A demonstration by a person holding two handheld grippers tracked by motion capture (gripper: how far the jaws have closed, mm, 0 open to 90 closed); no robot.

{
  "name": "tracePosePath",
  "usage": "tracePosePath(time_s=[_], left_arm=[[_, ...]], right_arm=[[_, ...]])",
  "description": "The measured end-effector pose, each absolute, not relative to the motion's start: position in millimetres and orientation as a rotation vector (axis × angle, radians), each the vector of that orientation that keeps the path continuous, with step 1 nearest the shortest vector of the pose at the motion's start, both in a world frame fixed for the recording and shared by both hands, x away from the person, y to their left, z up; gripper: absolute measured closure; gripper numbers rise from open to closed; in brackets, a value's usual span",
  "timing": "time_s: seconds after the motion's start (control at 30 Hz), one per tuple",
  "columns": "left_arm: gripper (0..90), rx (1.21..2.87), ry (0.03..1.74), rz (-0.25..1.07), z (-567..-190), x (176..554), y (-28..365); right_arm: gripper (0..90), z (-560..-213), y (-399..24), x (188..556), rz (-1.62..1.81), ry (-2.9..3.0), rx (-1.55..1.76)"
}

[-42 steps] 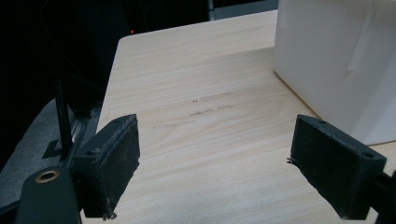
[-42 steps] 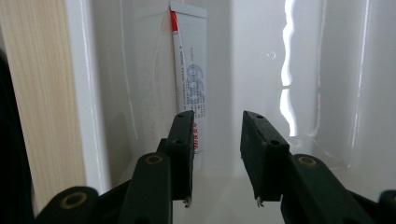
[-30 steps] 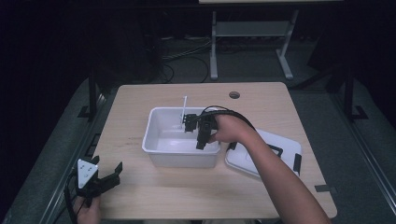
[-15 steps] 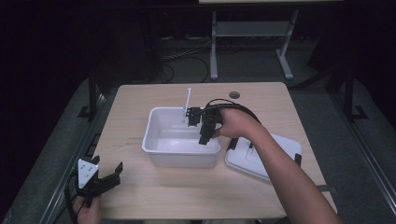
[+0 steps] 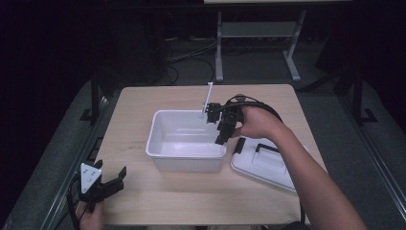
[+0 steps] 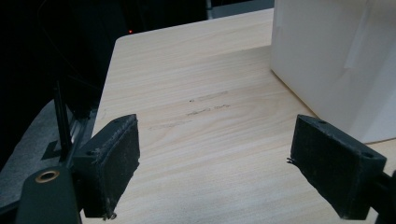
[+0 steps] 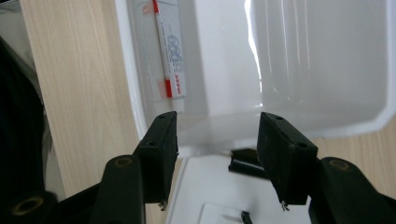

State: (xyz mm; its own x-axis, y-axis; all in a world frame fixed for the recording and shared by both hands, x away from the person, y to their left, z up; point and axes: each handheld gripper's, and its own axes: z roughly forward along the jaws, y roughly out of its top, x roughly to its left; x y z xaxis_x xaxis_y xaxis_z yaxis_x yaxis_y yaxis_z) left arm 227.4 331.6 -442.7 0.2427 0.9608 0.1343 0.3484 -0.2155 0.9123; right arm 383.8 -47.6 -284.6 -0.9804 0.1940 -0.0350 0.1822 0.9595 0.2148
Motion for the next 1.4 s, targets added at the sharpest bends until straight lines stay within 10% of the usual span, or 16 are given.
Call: tracePosePath(time_s=[1.4], left_arm=[[15.1,1.731,1.212,0.975,-443,227,328]], right_arm=[[39.2,-335,-179,382,0.330,3.002,0.657]])
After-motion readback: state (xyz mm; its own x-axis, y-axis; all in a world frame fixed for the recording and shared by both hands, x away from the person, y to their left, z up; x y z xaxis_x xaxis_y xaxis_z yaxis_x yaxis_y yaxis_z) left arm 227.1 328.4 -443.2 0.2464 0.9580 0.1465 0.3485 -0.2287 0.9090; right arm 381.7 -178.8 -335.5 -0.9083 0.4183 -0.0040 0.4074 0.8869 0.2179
